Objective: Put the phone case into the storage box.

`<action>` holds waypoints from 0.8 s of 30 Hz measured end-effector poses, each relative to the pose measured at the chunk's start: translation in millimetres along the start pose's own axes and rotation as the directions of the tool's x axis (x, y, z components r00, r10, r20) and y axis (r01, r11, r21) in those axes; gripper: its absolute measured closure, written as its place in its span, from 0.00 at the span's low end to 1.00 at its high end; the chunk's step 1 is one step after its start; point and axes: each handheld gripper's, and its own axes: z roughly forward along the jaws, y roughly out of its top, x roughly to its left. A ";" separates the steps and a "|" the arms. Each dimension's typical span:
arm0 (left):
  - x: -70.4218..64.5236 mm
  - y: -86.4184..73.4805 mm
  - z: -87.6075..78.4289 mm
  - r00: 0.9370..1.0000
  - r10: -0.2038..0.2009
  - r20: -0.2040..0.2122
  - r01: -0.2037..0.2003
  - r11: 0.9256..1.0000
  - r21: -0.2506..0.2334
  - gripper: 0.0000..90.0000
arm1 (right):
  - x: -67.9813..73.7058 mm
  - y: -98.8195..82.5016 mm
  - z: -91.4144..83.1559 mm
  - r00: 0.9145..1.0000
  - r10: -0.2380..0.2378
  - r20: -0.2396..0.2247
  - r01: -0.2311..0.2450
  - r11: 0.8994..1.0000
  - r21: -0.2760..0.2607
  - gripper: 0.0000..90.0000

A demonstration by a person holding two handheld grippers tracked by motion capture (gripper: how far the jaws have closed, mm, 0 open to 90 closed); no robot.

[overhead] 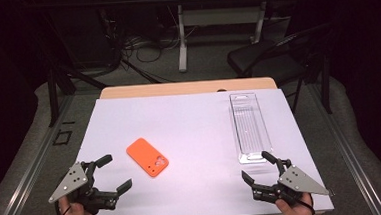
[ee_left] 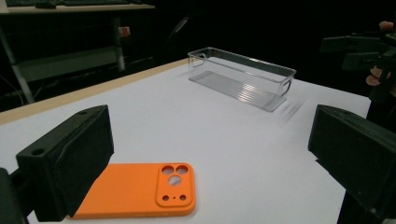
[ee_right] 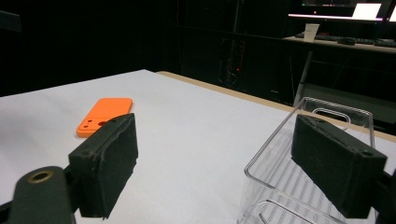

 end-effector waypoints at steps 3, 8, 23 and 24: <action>2.9 0.5 1.9 1.000 -0.003 -0.004 0.003 1.000 0.010 0.00 | -1.6 -0.7 0.2 1.000 0.003 -0.005 -0.003 1.000 0.001 0.16; 4.8 2.4 3.5 1.000 -0.026 -0.010 0.027 0.999 0.024 0.00 | -3.5 -1.3 1.5 1.000 0.002 -0.014 -0.002 1.000 0.004 0.16; 17.2 4.2 15.0 0.978 -0.207 -0.037 0.210 0.969 0.130 0.00 | -2.8 -6.1 3.8 1.000 -0.010 -0.016 0.011 0.999 0.053 0.16; 17.2 4.2 15.0 0.978 -0.207 -0.037 0.210 0.969 0.130 0.00 | -2.9 -6.2 3.8 1.000 -0.011 -0.014 0.012 0.999 0.052 0.16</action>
